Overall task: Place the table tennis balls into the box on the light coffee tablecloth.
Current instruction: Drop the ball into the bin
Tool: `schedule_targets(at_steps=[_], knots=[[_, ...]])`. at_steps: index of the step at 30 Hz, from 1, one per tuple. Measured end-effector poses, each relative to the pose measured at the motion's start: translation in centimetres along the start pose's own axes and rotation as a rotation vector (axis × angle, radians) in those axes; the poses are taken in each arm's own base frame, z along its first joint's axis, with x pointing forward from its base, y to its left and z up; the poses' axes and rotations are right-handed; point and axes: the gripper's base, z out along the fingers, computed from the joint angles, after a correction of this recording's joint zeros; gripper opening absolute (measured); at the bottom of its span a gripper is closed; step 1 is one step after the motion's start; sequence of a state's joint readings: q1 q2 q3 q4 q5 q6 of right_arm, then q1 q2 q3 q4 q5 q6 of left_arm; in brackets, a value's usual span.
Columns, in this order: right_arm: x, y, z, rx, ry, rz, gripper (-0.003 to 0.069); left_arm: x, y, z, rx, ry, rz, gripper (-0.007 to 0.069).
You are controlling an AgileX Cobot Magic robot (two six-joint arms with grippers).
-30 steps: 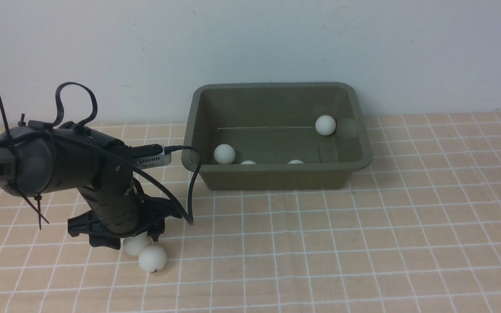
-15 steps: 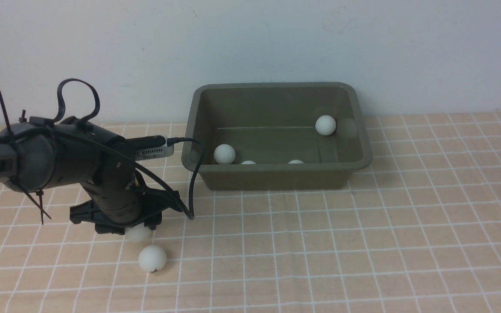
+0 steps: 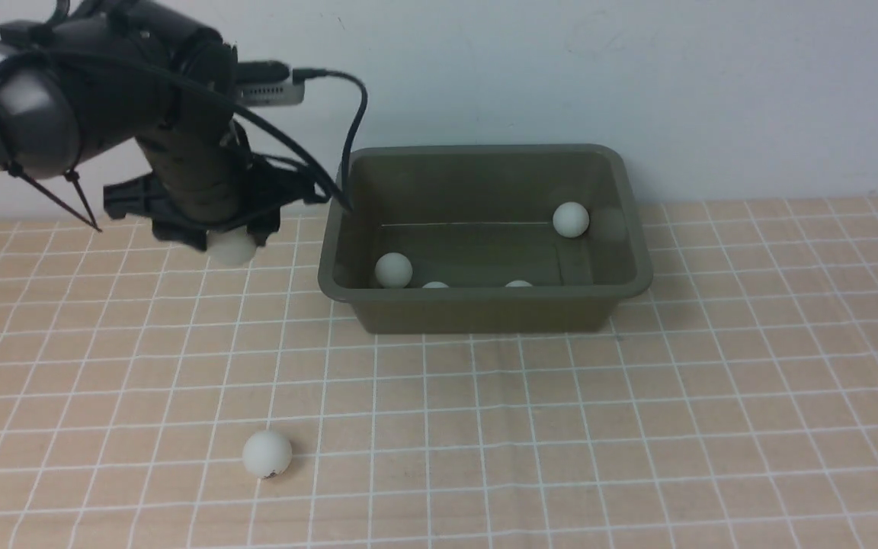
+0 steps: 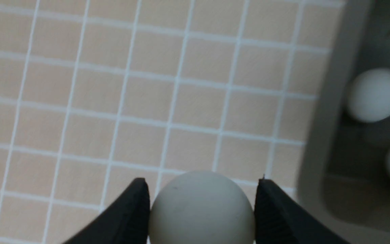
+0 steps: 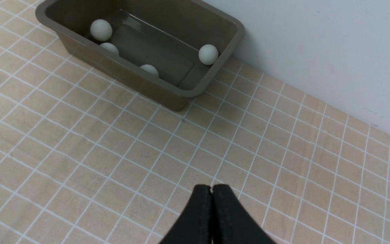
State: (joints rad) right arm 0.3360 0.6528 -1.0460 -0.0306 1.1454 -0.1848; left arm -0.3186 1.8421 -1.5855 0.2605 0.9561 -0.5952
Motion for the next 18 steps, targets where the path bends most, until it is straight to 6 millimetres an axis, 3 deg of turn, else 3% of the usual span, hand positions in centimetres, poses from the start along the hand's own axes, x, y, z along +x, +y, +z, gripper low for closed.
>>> schedule_targets(at_steps=[4,7,9,14,18], knots=[[0.0,0.0,0.0,0.0,0.001,0.0,-0.0018,-1.0,-3.1,-1.1,0.107,-0.096,0.091,0.0319],[0.0,0.0,0.0,0.0,0.001,0.0,-0.0018,-0.5,-5.1,-0.1,0.155,-0.105,0.155,0.0319],[0.0,0.0,0.0,0.0,0.001,0.0,-0.0018,0.1,-6.5,1.6,0.178,-0.093,0.188,0.0319],[0.0,0.0,0.0,0.0,0.001,0.0,-0.0018,0.8,-7.7,4.9,0.202,-0.073,0.2,0.0319],[0.0,0.0,0.0,-0.005,0.0,0.003,-0.0018,0.9,-8.1,5.8,0.227,-0.084,0.212,0.0319]])
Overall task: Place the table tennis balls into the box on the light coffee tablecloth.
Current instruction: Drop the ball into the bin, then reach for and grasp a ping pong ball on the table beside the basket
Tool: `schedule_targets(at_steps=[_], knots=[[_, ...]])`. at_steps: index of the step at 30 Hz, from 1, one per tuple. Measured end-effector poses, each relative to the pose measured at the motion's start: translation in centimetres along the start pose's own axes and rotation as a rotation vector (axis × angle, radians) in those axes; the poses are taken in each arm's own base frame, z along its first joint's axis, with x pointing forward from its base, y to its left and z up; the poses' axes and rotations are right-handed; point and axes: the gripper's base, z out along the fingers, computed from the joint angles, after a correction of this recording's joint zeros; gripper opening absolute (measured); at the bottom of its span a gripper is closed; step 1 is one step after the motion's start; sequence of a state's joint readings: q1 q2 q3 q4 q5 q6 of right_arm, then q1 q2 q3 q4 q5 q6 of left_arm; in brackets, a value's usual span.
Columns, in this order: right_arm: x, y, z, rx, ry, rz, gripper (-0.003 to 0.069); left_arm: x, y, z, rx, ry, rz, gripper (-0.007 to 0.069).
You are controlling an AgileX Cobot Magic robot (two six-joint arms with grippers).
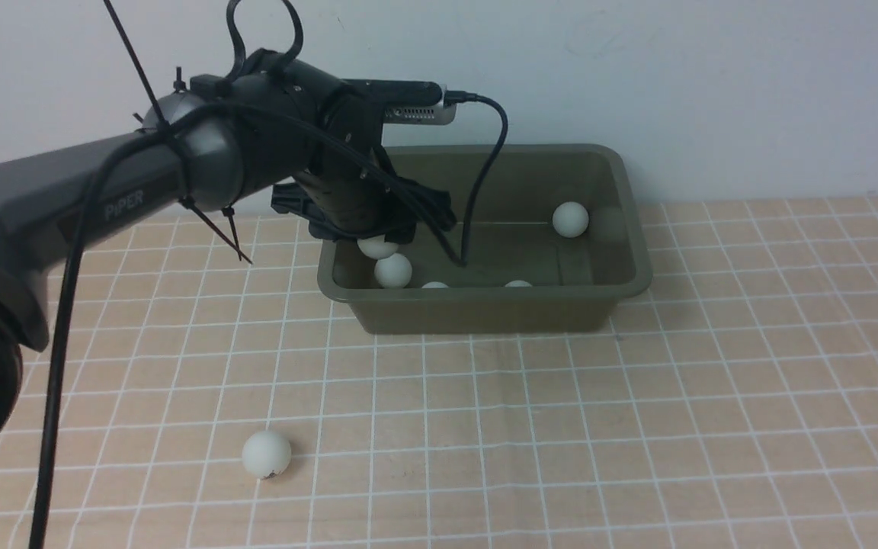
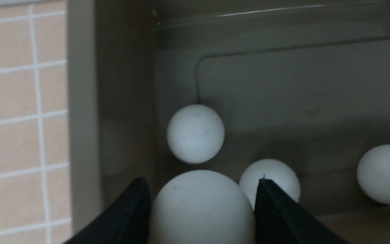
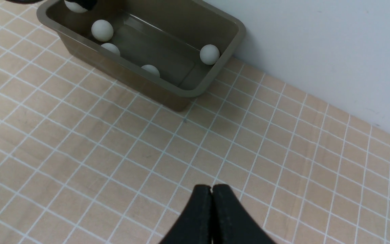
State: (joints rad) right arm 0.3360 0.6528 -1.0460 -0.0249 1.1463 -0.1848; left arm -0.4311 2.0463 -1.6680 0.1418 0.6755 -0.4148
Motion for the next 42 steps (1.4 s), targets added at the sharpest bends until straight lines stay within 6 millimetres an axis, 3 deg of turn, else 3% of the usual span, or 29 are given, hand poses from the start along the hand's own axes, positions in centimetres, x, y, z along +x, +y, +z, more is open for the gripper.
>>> schedule_targets(at_steps=[7,11,15,20,23,29,34,37,42], knots=[[0.0,0.1,0.0,-0.006,-0.001,0.003,-0.0018,0.1,-0.5,1.2,0.053,-0.023,0.023,0.0329],[0.0,0.2,0.0,-0.021,-0.004,0.012,-0.0018,0.1,-0.6,1.4,0.059,-0.026,0.032,0.0409],[0.0,0.2,0.0,-0.021,-0.004,0.012,-0.0018,0.1,-0.6,1.4,0.059,-0.024,0.031,0.0462],[0.0,0.2,0.0,-0.021,-0.004,0.012,-0.0018,0.0,-0.5,0.5,0.034,0.041,0.031,0.0467],[0.0,0.2,0.0,-0.021,-0.004,0.012,-0.0018,-0.2,-0.1,-1.5,-0.009,0.105,0.053,0.0467],[0.0,0.2,0.0,-0.021,-0.004,0.012,-0.0018,-0.5,1.7,-9.3,-0.162,0.177,0.11,0.0468],[0.0,0.2,0.0,-0.021,-0.004,0.012,-0.0018,0.2,2.3,-13.4,-0.165,0.196,0.132,0.0468],[0.0,0.2,0.0,-0.021,-0.004,0.012,-0.0018,1.9,2.4,-13.9,-0.113,0.248,0.168,0.0468],[0.0,0.2,0.0,-0.021,-0.004,0.012,-0.0018,5.7,3.1,-12.6,-0.113,0.384,0.2,0.0468]])
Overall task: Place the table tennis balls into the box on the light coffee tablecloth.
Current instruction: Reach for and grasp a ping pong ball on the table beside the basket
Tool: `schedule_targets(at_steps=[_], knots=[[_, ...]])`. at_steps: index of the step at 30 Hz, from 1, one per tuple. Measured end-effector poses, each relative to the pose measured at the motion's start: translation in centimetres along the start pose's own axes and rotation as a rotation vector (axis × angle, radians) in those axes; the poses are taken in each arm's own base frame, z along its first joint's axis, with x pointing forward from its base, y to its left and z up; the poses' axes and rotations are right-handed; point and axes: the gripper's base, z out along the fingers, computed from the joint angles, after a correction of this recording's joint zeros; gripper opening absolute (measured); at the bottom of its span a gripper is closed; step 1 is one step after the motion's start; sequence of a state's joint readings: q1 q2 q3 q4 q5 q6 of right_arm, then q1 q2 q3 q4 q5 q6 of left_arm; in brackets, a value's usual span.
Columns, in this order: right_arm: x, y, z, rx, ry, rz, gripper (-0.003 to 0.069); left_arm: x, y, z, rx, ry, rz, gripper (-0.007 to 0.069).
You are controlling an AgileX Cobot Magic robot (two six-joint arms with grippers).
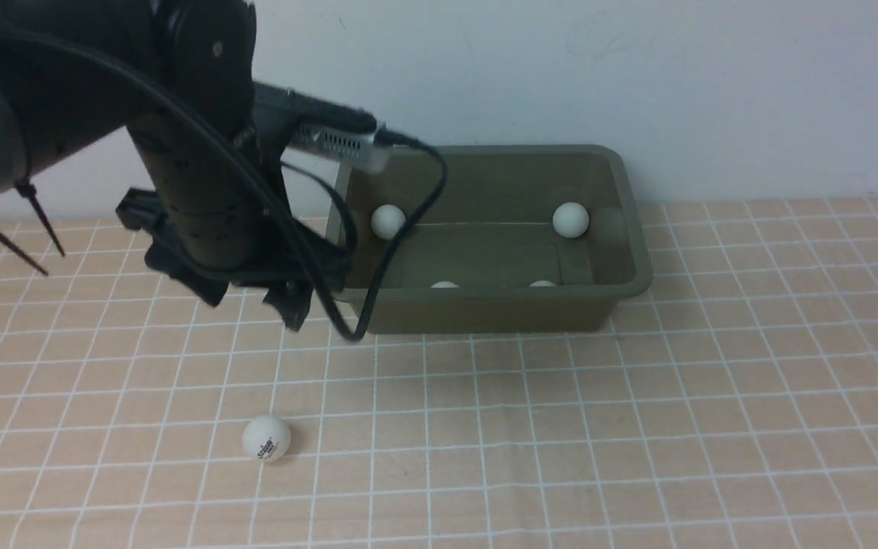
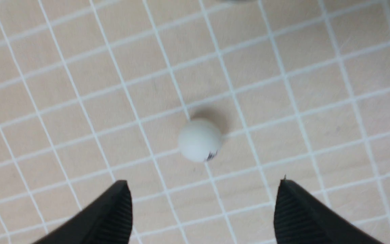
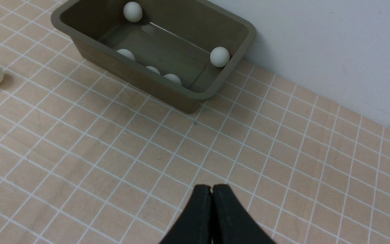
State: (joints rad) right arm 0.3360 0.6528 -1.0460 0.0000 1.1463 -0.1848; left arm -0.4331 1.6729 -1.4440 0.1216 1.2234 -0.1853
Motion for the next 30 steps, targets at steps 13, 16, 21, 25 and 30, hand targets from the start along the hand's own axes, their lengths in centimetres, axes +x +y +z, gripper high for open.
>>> schedule_targets(at_steps=[13,16,21,25,30], knots=[[0.2,0.2,0.0,-0.018,0.021,0.008,-0.0018,4.0,-0.3,7.4,0.011,-0.048,0.056,0.0468],[0.2,0.2,0.0,-0.024,0.024,0.011,-0.0018,3.8,-0.4,7.5,0.019,-0.079,0.055,0.0468],[0.2,0.3,0.0,-0.037,0.024,0.017,-0.0018,3.7,-0.4,7.5,0.021,-0.091,0.056,0.0468],[0.2,0.4,0.0,-0.039,0.023,0.019,-0.0018,3.5,-0.3,8.2,0.019,-0.078,0.052,0.0468],[0.3,0.4,0.0,-0.044,0.029,0.021,-0.0018,3.2,0.1,10.4,0.012,-0.041,0.035,0.0468]])
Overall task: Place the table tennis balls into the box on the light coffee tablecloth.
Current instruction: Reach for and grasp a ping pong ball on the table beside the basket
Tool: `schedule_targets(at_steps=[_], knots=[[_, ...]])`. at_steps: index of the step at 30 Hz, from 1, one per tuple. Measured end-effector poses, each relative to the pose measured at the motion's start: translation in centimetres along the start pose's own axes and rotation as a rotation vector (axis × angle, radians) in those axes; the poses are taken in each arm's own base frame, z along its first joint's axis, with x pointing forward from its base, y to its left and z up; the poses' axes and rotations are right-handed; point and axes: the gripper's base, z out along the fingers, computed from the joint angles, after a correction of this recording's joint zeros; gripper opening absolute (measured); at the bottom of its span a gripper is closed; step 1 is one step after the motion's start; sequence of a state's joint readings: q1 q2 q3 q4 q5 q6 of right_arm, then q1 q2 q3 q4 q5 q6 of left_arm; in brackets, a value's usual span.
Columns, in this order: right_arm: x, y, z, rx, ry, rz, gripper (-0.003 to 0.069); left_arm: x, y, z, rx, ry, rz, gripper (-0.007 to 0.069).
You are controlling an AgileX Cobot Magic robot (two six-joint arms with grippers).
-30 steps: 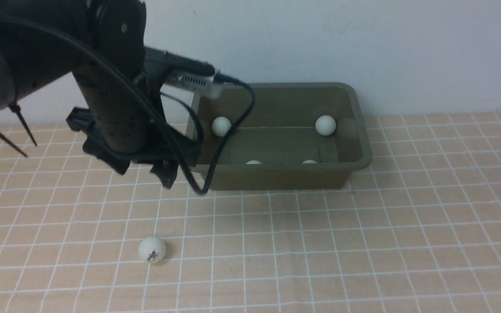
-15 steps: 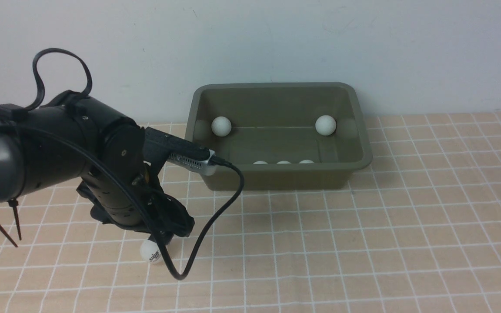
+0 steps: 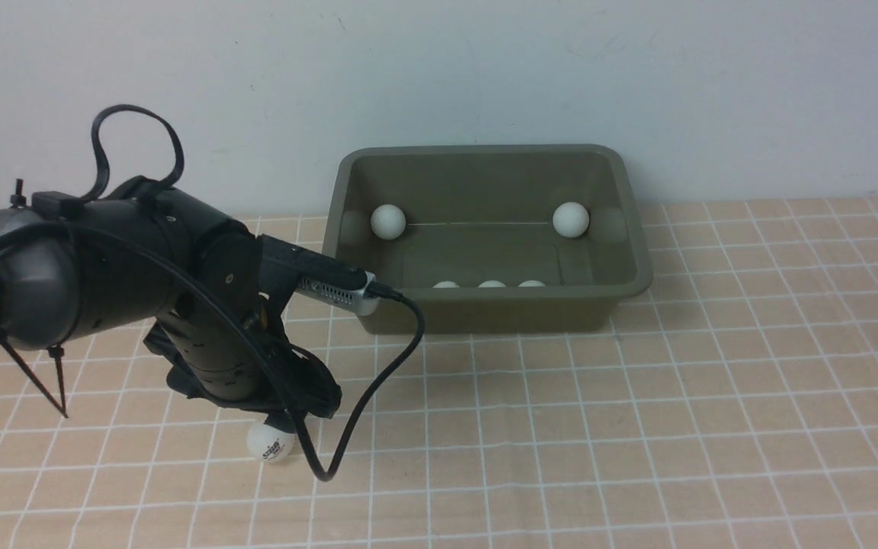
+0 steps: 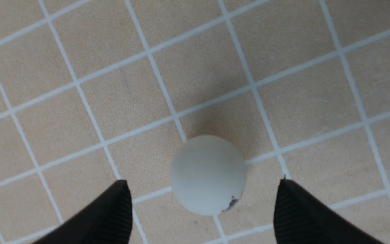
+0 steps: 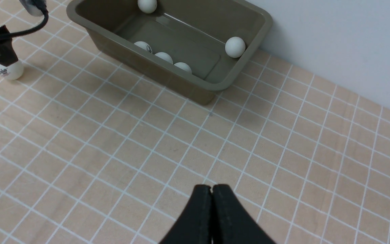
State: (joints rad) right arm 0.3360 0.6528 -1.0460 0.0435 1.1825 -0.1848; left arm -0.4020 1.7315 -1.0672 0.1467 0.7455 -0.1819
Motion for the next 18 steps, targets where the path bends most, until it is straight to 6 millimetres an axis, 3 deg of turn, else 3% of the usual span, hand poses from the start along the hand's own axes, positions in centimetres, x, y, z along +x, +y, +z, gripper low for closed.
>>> schedule_targets(at_steps=[18], knots=[[0.1,0.0,0.0,-0.005,0.008,0.002,-0.0018,0.0,0.1,4.1,-0.002,0.073,-0.008,0.0459]])
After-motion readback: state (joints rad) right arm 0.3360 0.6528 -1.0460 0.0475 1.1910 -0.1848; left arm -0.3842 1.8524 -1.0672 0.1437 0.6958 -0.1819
